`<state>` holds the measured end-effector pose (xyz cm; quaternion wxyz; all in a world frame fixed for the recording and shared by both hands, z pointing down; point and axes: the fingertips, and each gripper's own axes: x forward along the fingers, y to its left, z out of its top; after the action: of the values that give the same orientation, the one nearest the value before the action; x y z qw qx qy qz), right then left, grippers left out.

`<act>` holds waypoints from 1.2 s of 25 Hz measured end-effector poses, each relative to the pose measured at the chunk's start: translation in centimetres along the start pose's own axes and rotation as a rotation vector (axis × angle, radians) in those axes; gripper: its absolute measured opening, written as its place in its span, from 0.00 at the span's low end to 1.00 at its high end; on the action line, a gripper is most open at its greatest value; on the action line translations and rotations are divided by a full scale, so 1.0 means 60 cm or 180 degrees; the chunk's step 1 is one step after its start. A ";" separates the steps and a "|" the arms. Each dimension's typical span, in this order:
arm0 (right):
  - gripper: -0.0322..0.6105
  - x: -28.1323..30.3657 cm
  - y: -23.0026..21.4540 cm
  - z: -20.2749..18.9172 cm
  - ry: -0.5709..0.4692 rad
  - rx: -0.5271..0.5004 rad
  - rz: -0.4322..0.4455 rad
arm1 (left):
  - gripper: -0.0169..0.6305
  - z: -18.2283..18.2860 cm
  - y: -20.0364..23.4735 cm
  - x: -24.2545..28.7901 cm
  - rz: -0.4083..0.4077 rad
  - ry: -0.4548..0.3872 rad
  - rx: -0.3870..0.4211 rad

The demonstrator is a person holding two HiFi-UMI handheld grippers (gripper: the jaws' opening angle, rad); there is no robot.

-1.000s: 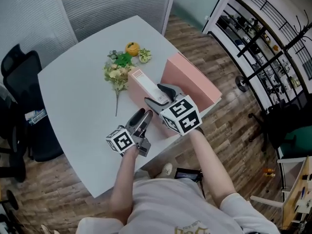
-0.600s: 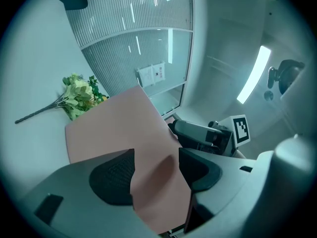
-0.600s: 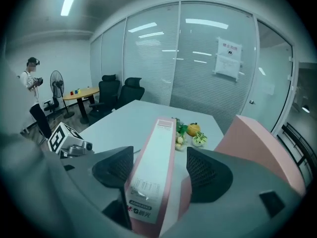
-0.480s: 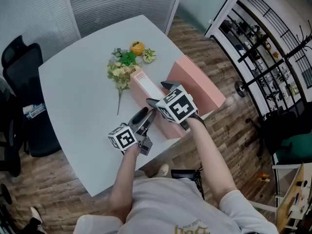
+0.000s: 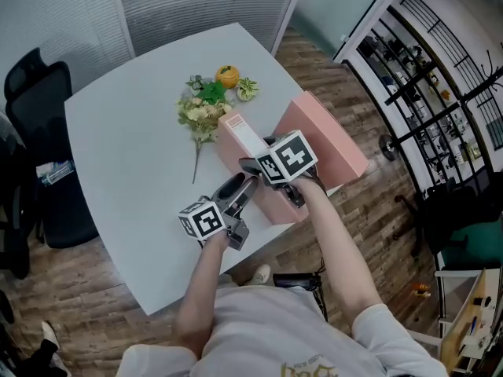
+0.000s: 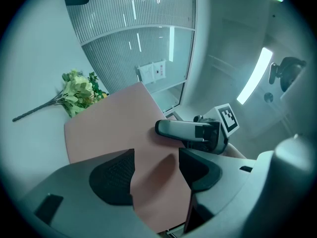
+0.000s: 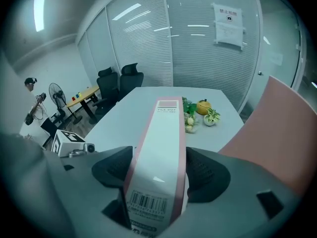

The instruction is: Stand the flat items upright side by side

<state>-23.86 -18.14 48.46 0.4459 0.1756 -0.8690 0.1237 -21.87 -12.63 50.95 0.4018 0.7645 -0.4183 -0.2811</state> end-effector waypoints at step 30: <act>0.57 -0.125 0.020 0.017 -0.1380 0.0059 -0.0025 | 0.44 0.006 -0.046 0.007 -0.0127 -0.0134 -0.0013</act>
<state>-21.07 -15.95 41.65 0.2475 0.2055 -0.9426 0.0892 -20.78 -12.21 48.39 0.3888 0.7658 -0.4108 -0.3060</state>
